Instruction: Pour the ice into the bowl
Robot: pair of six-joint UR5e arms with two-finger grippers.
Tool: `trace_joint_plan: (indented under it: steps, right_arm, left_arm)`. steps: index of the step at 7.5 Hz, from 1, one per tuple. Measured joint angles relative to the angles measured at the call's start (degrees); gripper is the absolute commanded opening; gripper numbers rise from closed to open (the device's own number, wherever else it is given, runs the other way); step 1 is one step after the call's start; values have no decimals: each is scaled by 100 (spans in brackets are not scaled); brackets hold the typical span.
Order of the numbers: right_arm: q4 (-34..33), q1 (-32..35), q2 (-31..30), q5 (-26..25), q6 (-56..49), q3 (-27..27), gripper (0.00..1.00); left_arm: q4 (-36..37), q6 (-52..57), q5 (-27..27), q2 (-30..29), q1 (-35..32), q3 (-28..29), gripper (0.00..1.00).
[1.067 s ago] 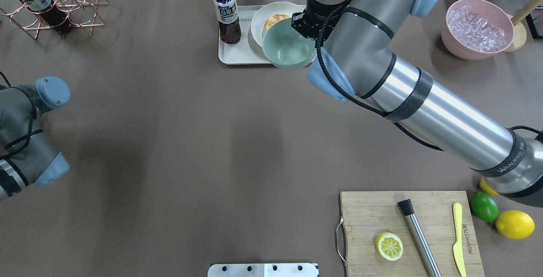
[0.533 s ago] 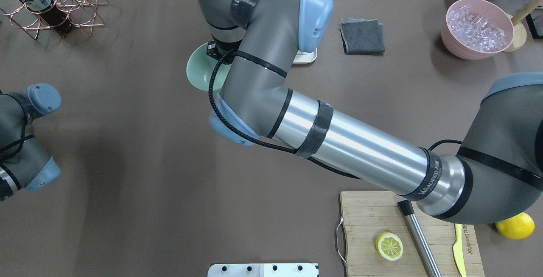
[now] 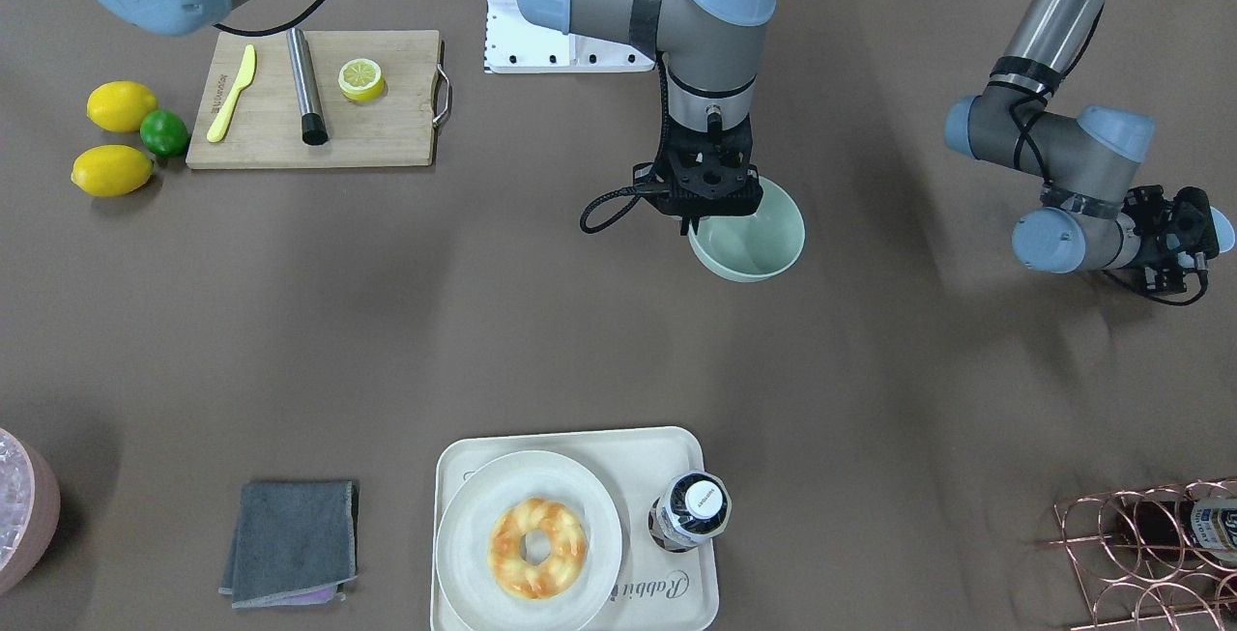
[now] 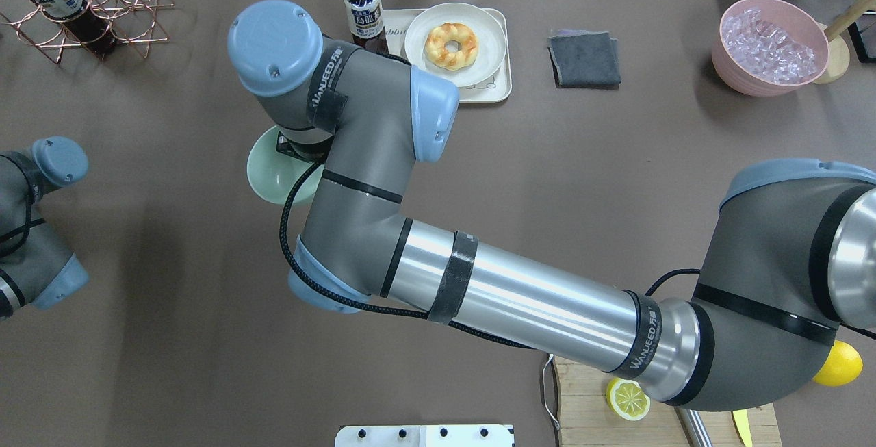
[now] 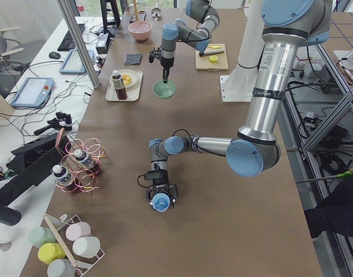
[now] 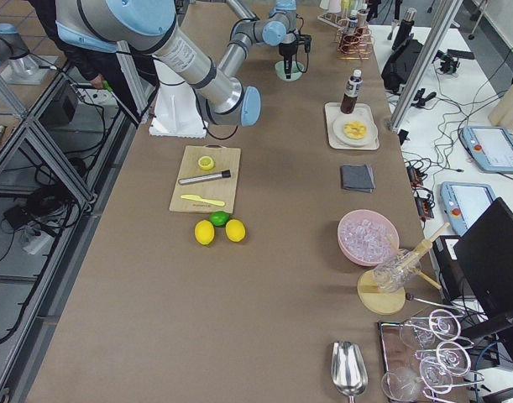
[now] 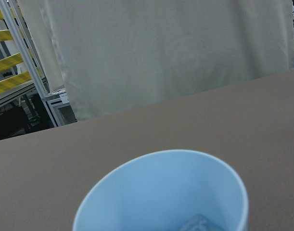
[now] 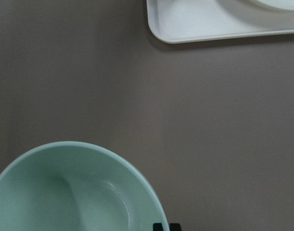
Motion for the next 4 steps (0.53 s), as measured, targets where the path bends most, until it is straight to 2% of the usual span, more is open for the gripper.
trace_joint_plan:
  steps: [1,4]
  right_arm:
    - [243,-145,-11,-81,4,-117,0]
    - [1145,-436,-122,-387,6,-671,0]
  left_arm:
    - [-28,9,3,22,-16,12,60]
    - [-53,-34,0,37,-22,22,59]
